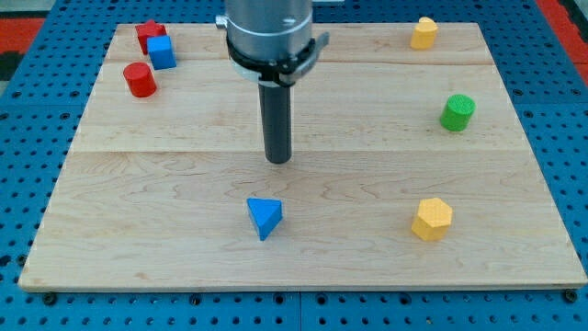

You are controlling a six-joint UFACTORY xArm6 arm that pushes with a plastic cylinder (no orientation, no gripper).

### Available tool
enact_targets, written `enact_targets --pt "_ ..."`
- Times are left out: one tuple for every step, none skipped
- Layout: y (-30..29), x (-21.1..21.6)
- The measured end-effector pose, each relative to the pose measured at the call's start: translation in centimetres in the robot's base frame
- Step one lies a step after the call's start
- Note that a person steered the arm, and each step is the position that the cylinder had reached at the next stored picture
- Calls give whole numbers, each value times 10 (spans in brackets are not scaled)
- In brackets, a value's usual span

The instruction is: Push the triangle into the red circle

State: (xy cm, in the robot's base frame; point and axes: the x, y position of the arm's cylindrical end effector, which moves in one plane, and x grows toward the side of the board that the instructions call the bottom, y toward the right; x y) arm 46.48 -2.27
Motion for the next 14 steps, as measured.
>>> enact_targets --pt "66 42" --pt "50 97" --pt "-42 64" --pt "-107 33" --pt "-62 39" --pt "-126 38" --pt "-152 -15" --pt "-150 -39" --pt "-92 -18" --pt "-121 76" --pt "-162 42" --pt "-181 14" --pt "-184 -63" --pt "-165 -89"
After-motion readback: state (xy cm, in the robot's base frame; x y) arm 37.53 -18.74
